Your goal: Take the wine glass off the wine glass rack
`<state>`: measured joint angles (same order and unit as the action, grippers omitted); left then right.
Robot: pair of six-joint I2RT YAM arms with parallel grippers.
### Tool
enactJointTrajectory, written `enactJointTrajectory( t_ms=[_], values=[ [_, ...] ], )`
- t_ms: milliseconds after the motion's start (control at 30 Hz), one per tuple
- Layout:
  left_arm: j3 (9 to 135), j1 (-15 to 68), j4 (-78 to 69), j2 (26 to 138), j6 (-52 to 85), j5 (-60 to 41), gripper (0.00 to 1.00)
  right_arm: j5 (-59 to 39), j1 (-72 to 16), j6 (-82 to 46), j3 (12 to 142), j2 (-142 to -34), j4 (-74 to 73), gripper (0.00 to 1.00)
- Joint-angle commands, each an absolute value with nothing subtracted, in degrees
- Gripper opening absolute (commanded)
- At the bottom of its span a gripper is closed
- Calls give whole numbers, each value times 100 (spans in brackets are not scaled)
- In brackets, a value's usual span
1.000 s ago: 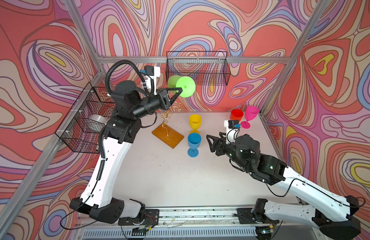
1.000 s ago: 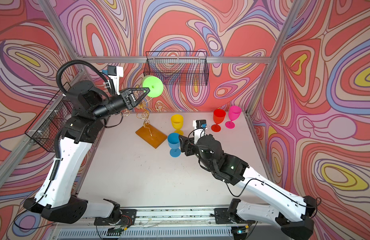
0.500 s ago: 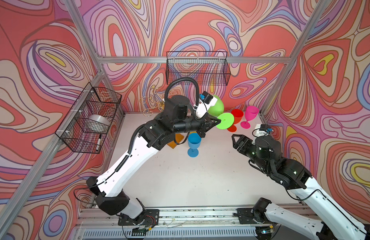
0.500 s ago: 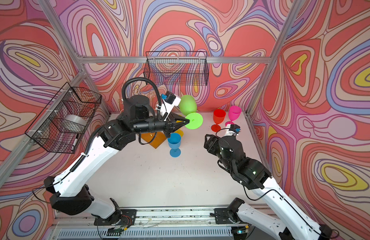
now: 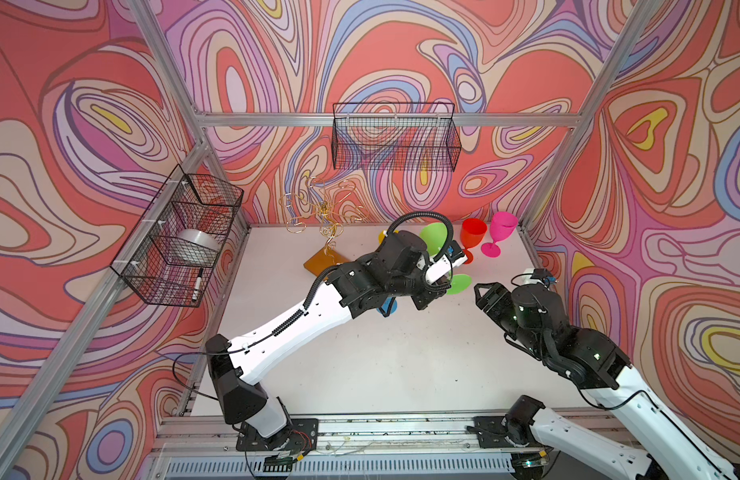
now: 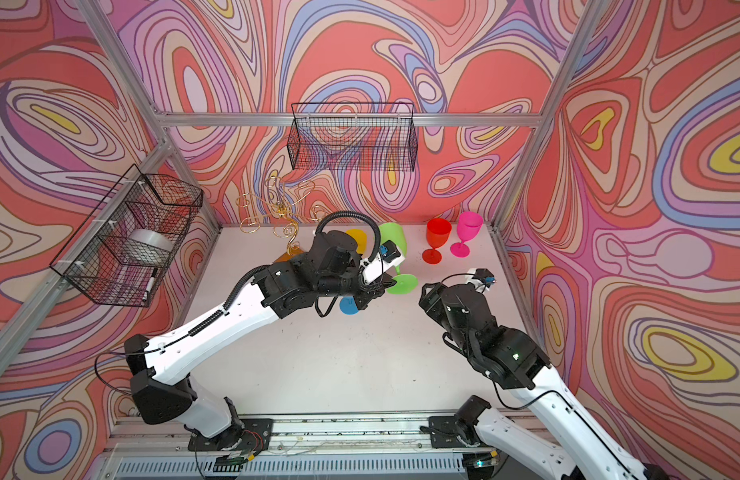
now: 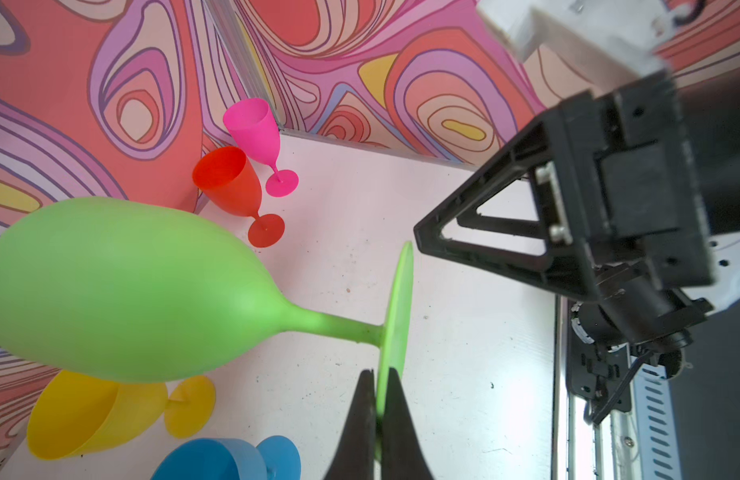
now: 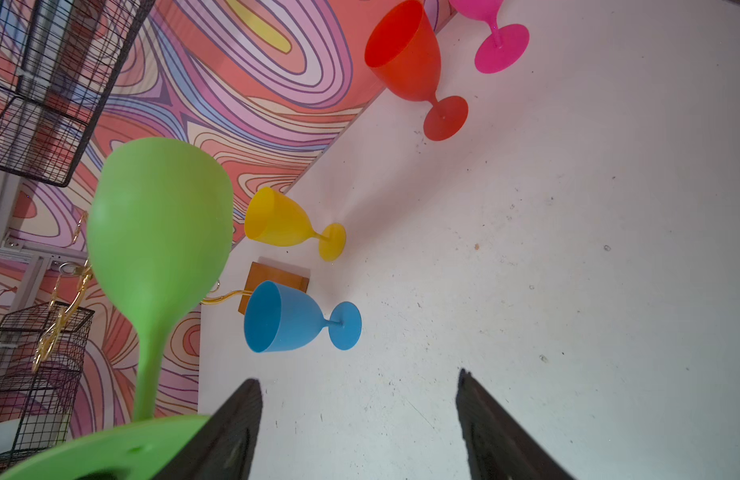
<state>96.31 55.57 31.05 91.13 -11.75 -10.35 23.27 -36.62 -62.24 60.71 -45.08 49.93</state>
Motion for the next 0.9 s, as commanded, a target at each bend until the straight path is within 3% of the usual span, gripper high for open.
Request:
enactJointTrajectory(
  t_ms=[0, 267, 867],
  values=[
    [9349, 5659, 2631, 8763, -1667, -811, 0, 2312, -3597, -6482, 5955, -4575, 5122, 77],
    [8252, 5929, 1872, 8363, -2159, -282, 0, 1830, -3409, -6786, 5746, -4724, 4743, 76],
    [6214, 6290, -462, 7912, -2866, 1144, 0, -740, -2176, -7417, 5256, -5267, 3504, 70]
  ],
)
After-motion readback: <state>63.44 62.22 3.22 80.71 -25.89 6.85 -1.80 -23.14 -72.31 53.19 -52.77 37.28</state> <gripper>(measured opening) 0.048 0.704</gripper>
